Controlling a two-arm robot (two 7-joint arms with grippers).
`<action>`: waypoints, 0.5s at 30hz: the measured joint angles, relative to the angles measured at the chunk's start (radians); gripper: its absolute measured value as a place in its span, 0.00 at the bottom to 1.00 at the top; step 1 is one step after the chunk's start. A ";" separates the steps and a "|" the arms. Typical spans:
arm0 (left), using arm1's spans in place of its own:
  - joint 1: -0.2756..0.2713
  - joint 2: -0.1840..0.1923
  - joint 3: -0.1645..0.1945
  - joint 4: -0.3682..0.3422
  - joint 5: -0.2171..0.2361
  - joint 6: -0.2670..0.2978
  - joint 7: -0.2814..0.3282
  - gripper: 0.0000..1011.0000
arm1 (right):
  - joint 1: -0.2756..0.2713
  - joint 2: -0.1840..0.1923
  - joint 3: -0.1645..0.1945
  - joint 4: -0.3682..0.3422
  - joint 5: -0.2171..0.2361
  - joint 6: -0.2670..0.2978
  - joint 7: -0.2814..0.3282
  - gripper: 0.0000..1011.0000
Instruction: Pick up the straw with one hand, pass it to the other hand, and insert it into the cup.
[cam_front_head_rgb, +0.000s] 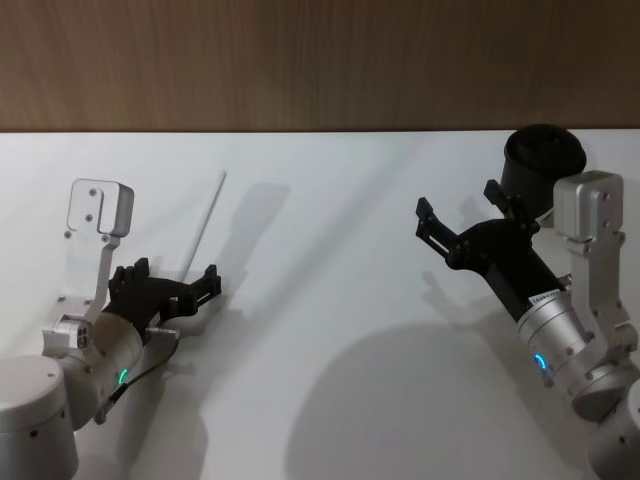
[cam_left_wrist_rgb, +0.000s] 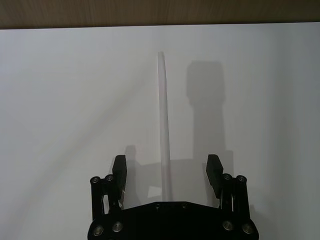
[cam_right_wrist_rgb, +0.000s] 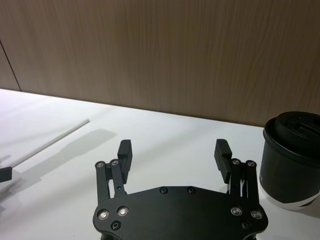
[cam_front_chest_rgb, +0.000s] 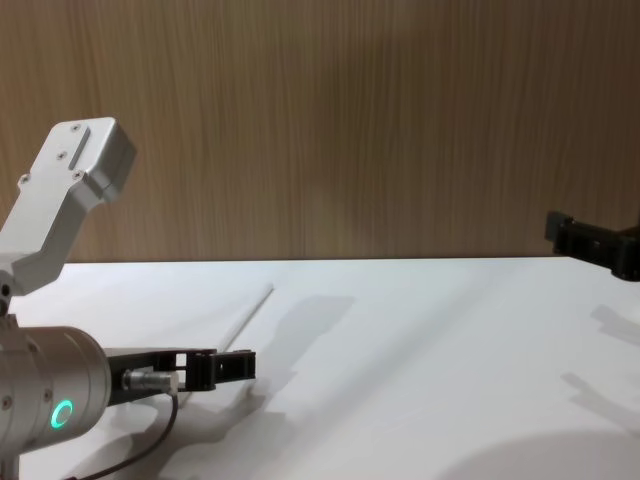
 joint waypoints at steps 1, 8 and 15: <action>0.000 0.000 0.000 0.000 0.000 0.000 0.000 0.99 | 0.000 0.000 0.000 0.000 0.000 0.000 0.000 0.99; -0.007 -0.001 0.004 0.007 0.004 0.000 -0.003 0.99 | 0.000 0.000 0.000 0.000 0.000 0.000 0.000 0.99; -0.024 -0.003 0.016 0.019 0.015 0.000 -0.009 0.99 | 0.000 0.000 0.000 0.000 0.000 0.000 0.000 0.99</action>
